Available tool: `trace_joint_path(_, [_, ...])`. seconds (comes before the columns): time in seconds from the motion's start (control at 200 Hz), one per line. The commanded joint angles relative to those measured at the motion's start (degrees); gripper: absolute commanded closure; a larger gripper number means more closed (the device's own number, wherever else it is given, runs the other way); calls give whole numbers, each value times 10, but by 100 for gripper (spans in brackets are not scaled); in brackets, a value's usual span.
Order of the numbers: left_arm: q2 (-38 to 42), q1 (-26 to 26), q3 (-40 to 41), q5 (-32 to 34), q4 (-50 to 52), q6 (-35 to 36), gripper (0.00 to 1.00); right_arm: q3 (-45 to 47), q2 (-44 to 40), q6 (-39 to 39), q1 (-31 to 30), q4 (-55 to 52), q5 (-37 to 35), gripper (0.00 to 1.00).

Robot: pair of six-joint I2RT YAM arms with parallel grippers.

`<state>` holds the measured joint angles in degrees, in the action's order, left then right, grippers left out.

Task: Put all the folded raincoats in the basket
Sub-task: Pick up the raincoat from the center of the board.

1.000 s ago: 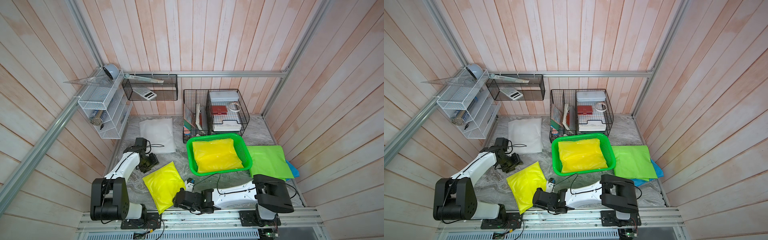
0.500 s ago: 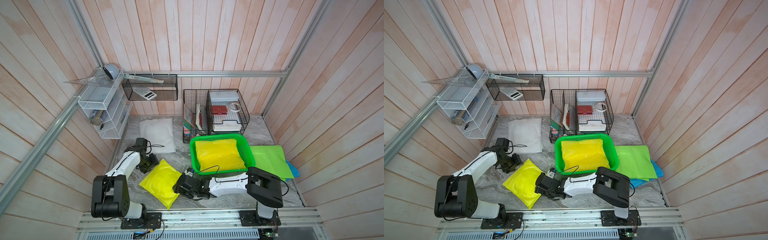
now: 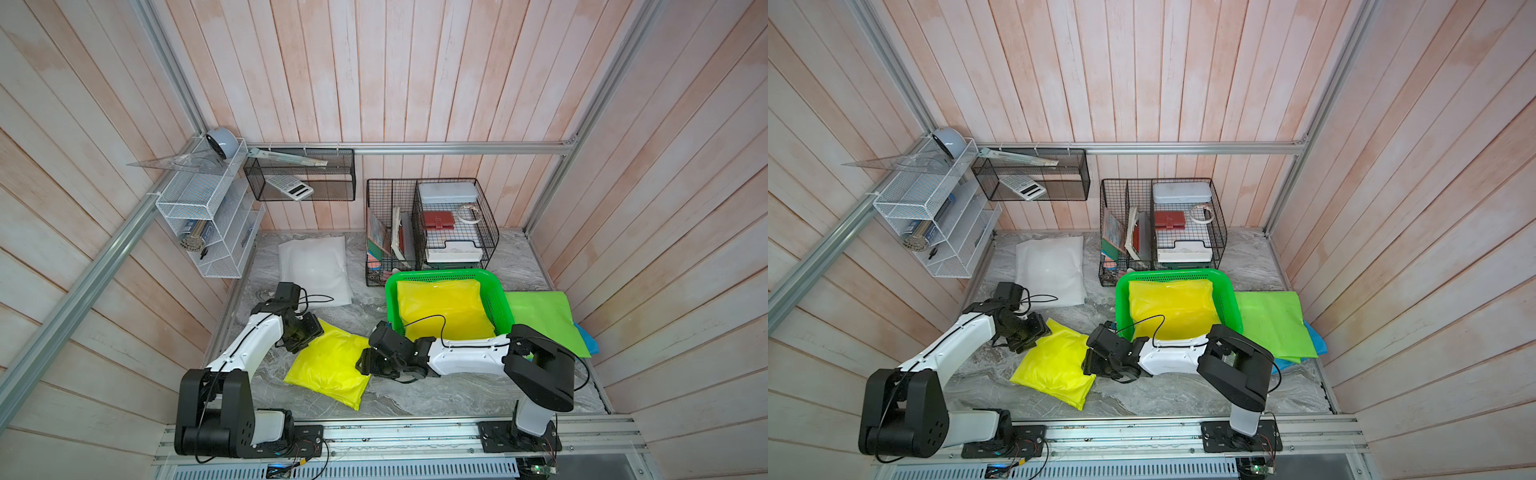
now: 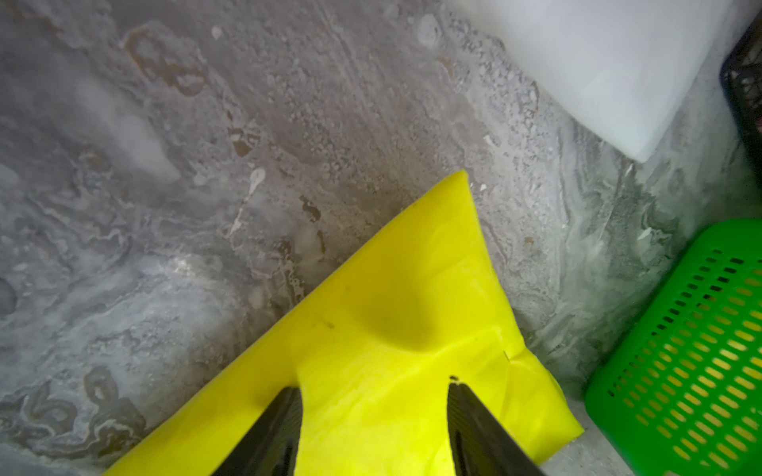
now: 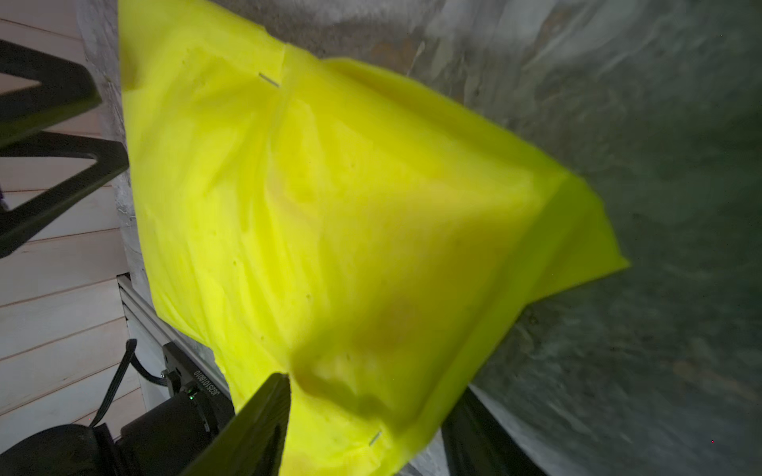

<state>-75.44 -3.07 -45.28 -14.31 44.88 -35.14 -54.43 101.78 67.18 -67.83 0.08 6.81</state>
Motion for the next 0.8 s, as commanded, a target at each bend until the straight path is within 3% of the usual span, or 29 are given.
trace_joint_path(0.0, [46,0,26,30,-11,-42,38,19,4,-10,-16,32,25,36])
trace_joint_path(0.235, [78,0,43,62,-6,-59,38,40,38,15,-17,98,35,40])
trace_joint_path(0.52, [87,0,51,93,-15,-61,38,29,42,-3,-1,123,44,63])
trace_joint_path(0.635, [108,1,62,101,-28,-67,38,10,34,-32,6,86,56,78])
trace_joint_path(0.725, [126,3,66,91,-31,-69,38,-23,22,-83,9,9,66,81])
trace_joint_path(0.795, [137,11,63,42,-36,-68,38,-63,11,-140,11,-85,62,83])
